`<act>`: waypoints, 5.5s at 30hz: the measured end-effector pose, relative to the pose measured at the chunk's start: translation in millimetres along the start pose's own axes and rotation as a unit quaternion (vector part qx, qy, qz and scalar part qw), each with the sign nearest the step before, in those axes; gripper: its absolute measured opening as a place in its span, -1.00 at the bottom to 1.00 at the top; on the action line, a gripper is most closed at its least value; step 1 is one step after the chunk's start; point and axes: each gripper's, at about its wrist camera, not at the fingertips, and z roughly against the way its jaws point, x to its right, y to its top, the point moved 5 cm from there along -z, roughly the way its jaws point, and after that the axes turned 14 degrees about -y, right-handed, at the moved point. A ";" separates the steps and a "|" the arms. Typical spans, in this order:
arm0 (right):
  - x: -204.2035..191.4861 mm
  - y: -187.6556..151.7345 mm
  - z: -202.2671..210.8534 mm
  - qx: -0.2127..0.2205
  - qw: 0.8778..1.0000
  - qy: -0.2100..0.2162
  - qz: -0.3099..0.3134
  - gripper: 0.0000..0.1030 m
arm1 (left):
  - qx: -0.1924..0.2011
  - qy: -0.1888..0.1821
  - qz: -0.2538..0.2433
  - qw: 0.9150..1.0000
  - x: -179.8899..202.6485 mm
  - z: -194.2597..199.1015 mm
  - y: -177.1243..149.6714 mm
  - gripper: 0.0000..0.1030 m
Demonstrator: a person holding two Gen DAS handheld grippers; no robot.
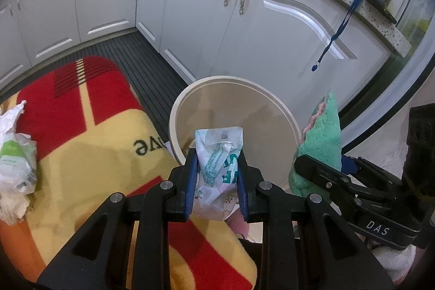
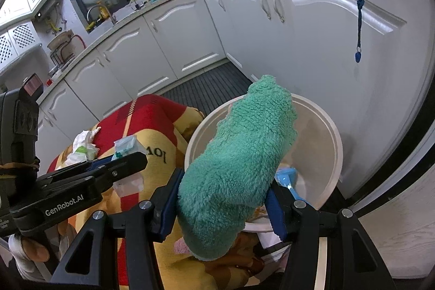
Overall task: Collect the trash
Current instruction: 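Open the left tool over the bin while the right tool releases the green cloth, then move both open tools back over the table, then grasp the white milk carton with the left tool while the right tool grasps the beige crumpled cloth, then carry the milk carton and beige cloth in both tools over the bin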
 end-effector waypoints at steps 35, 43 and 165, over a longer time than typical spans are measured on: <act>27.7 -0.1 -64.9 -0.034 0.998 -0.060 -0.004 0.35 | -0.009 -0.009 0.014 1.000 -13.6 -26.7 2.1 0.13; 18.7 -4.0 -56.0 -0.033 0.998 -0.054 0.001 0.35 | 0.005 0.006 0.004 1.000 -8.6 -10.8 0.4 0.13; -180.5 -36.1 53.6 0.038 0.978 0.140 0.147 -0.34 | 0.100 0.100 0.057 0.988 -83.1 202.4 -87.7 -0.01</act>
